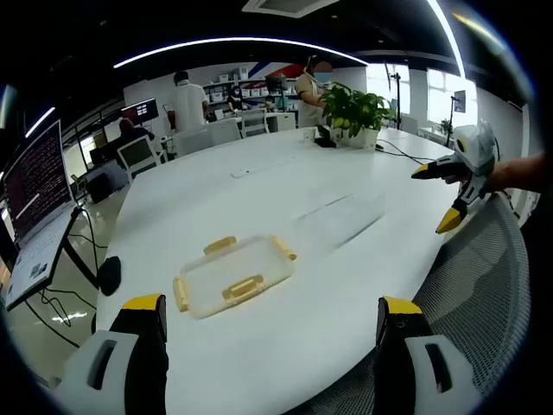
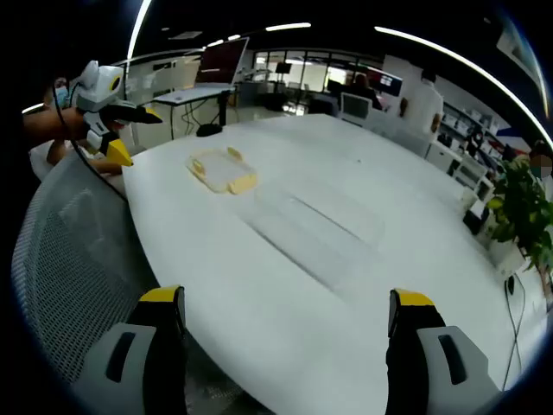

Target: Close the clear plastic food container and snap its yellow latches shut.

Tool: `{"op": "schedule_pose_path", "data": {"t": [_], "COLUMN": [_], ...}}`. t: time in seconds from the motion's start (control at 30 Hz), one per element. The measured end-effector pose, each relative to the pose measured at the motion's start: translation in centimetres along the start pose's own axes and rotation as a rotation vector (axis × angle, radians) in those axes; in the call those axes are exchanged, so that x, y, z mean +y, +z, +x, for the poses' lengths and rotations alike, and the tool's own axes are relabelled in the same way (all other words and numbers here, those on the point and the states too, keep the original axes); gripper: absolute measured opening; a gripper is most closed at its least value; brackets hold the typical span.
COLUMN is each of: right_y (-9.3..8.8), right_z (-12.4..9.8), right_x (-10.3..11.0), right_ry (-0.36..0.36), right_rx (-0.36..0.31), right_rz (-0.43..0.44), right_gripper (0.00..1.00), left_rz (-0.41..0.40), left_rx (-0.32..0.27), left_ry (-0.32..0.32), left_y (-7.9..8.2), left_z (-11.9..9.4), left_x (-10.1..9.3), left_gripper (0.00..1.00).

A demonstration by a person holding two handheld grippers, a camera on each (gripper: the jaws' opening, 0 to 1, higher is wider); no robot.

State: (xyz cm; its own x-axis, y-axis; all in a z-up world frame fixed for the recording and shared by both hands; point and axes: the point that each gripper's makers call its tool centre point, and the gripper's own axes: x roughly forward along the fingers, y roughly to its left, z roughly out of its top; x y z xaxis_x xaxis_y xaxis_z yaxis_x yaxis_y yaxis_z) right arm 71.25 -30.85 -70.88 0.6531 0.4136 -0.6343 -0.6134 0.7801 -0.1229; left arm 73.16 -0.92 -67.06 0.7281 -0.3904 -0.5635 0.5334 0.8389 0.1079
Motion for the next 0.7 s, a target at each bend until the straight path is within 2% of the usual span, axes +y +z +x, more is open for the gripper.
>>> {"op": "schedule_pose_path", "data": {"t": [0.7], "right_y": [0.0], "right_z": [-0.13], "right_x": [-0.18], "right_ry": [0.0], "right_rx": [0.005], "right_rz": [-0.001], "right_gripper": [0.97], "left_rz": [-0.003], "left_rx": [-0.005], "left_ry": [-0.002], "left_y": [0.12], "left_z": [0.1], "left_x": [0.01], "left_gripper": [0.99]}}
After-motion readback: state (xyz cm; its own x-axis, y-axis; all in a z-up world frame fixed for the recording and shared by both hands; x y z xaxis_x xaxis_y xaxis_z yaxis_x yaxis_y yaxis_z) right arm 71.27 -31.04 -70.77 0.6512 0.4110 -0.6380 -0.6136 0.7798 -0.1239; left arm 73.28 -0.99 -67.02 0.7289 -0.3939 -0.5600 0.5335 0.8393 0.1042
